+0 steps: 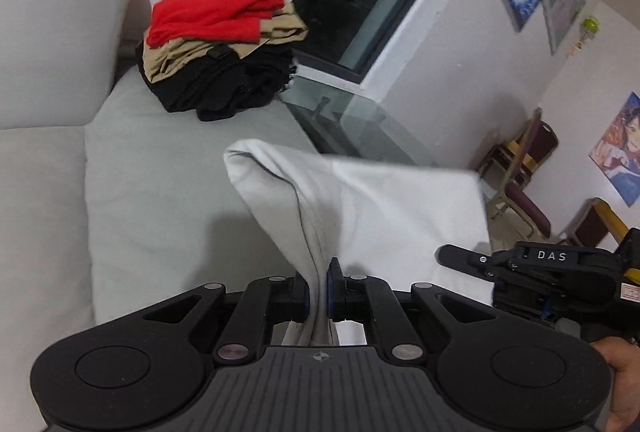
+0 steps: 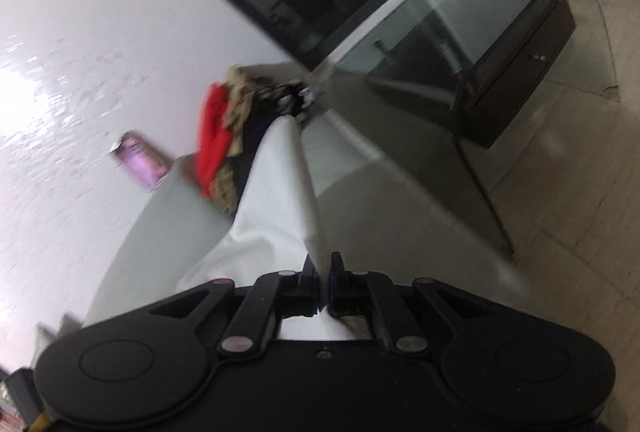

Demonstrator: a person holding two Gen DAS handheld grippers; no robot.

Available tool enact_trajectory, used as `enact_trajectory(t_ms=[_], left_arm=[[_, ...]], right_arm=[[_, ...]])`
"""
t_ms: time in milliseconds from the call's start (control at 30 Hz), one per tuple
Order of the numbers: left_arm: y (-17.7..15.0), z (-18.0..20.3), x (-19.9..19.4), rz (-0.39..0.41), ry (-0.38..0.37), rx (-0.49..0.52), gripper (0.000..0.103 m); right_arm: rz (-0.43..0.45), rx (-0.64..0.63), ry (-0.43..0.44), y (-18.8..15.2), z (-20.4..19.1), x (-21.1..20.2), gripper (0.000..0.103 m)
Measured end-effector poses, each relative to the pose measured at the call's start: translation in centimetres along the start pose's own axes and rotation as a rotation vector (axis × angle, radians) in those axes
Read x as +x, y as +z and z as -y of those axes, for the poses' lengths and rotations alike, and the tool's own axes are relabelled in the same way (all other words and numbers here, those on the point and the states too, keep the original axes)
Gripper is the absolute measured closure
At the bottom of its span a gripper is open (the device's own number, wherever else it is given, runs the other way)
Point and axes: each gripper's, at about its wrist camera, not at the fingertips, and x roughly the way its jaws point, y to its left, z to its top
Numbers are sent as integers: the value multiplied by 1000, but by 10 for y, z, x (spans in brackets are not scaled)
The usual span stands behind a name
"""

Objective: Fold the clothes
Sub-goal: 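Lay the shirt edge down on the body and open both grippers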

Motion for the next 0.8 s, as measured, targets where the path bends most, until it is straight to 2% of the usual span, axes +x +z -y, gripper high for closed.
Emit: enact_trajectory(t_ms=[33,67,100,167,233,267,300,333,367,400,500,600,633,667,733,767,800], left_arm=[[1,-6,16,-28,65,8,74],[0,-18,20,-46,101,-20,76],[-2,-31,20,-58,126,-59,76],[-7,-56,12,-53,154,-130,72],[-12,-69,-9,-14,202,-129,70],[-13,-71,-17,1,213,-116,70],[-12,-70,-22,10,204,-105,73],[-7,-64,-19,20,184,-84,75],[-2,-55,-14,31,162,-60,75],[3,-47,-9,42,140,-36,75],[21,-11,27,69,143,67,65],[35,-2,73,-8,184,79,65],[38,-7,84,-30,223,66,60],[40,-12,93,-48,269,52,59],[49,-29,93,-36,309,-21,54],[52,-36,87,-30,327,-61,57],[54,-40,76,-18,351,-74,65]], right_arm=[[-23,-7,-32,4,5,15,97],[-46,-14,-68,9,11,29,92],[-66,-10,-158,11,17,38,88],[-40,-11,-275,11,25,32,80],[34,-70,-269,7,26,8,48],[71,-100,-268,5,25,-4,47],[66,-122,-243,4,22,-4,48],[60,-144,-218,3,18,-4,62],[54,-166,-193,2,14,-5,88],[49,-188,-168,1,11,-5,95],[23,-198,-63,-2,0,17,95],[-60,-87,25,1,3,60,95],[-76,-37,29,4,10,73,95],[-52,6,2,5,20,78,95],[-2,94,-53,8,39,86,95],[40,170,-92,12,55,83,95],[67,226,-124,17,68,75,95]])
